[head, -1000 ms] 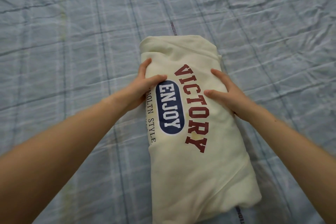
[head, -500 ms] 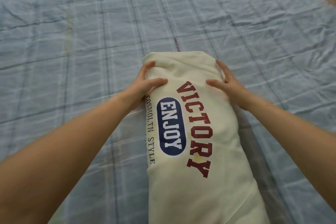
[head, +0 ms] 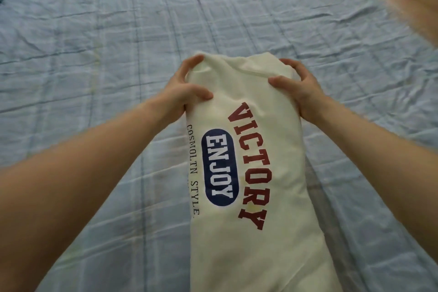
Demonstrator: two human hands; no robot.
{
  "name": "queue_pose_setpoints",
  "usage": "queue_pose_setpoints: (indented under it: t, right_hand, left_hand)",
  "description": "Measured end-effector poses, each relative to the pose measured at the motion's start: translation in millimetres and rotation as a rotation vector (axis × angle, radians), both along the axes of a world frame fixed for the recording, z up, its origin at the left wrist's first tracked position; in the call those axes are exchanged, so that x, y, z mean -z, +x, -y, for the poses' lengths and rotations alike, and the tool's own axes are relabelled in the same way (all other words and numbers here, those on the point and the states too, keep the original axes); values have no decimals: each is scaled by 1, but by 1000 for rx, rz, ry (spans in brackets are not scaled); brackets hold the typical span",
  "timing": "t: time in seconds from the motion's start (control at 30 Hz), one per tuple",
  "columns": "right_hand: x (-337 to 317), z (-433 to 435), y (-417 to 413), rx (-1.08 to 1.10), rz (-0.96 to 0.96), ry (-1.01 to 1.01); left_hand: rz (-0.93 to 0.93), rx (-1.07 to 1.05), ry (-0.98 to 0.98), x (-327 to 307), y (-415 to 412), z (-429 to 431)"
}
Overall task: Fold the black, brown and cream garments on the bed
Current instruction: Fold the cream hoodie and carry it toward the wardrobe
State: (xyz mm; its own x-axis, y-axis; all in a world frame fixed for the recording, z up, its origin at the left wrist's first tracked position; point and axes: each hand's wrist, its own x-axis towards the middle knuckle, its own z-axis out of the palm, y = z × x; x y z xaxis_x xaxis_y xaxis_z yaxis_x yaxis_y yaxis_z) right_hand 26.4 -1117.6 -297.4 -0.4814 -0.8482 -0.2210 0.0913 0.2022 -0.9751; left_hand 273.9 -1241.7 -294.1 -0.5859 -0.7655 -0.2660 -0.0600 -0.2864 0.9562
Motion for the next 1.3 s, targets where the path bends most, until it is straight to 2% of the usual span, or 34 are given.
queue_pose_setpoints:
  t: [0.1,0.2,0.27,0.33,0.47,0.6,0.73,0.8,0.87,1.0,1.1,1.3]
  right_hand:
    - [-34,4,-4,-1,-28,-68]
    - [-54,-5,-12,-89,-37,-68]
    - [-61,-19,-14,-147,-51,-45]
    - [-64,-35,-12,-222,-68,-22]
    - [-69,-68,-4,-305,-59,39]
    - [-79,-93,5,-307,-24,23]
    - [-82,-113,12,-369,-10,65]
    - [-77,-127,16,-411,-121,98]
    - [-68,-145,23,-452,-314,118]
    - [-34,-173,44,-605,-588,-6]
    - [-11,-187,62,-641,-756,-59]
    - [6,-239,64,-770,-1040,-142]
  left_hand:
    - [-68,-64,-26,-34,-8,8]
    - [35,-111,-17,-54,-7,10]
    - [96,-20,-36,-59,-1,5]
    - [43,57,-13,-62,4,-5]
    - [-33,222,-128,-71,17,-23]
    - [-14,216,-171,-81,24,-45]
    - [111,246,-254,-74,29,-73]
    - [152,328,-270,-66,37,-87]
    - [187,467,-342,-56,50,-98]
    - [337,643,-848,-31,77,-114]
    - [372,671,-988,-16,91,-134]
    - [203,730,-1126,17,126,-198]
